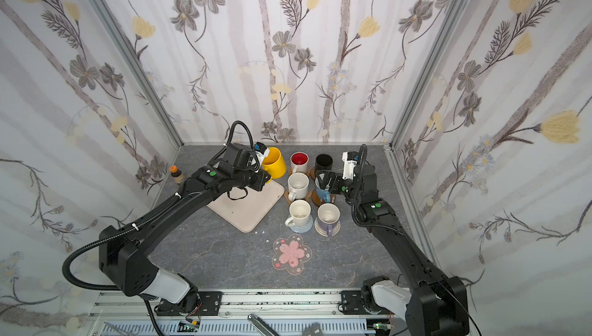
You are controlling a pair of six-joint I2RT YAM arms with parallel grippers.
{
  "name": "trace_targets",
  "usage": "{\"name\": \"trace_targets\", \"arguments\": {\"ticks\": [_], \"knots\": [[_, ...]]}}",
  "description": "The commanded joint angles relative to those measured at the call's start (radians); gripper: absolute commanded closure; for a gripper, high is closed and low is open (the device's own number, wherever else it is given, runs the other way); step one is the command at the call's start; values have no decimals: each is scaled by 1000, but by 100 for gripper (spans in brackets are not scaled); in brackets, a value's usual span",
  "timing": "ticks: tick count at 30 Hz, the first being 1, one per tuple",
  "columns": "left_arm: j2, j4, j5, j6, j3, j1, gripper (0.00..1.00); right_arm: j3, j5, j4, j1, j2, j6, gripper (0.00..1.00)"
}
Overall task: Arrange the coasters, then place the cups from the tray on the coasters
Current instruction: 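Lift the yellow mug with the left gripper and carry it toward the pink flower coaster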
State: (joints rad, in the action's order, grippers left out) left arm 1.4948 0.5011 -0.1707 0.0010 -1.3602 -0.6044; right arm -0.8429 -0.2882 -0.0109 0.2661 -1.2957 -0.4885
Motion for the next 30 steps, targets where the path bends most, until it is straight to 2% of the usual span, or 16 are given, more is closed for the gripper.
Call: {"name": "trace_targets", "arguments": {"ticks": [1, 6, 12, 20, 30], "knots": [[-54, -117, -90, 117, 58, -17, 100, 4, -5, -41, -7, 11, 8, 0], [-156, -161, -219, 194, 204, -47, 100, 15, -2, -47, -19, 16, 12, 0], [-282, -191, -315, 288, 334, -94, 100, 8, -19, -57, -22, 2, 8, 0], [-317, -191, -330, 362, 418, -140, 100, 4, -16, -54, -28, -8, 13, 0], [-304, -191, -246, 460, 498, -240, 100, 19, -8, -55, -36, 3, 15, 0]]}}
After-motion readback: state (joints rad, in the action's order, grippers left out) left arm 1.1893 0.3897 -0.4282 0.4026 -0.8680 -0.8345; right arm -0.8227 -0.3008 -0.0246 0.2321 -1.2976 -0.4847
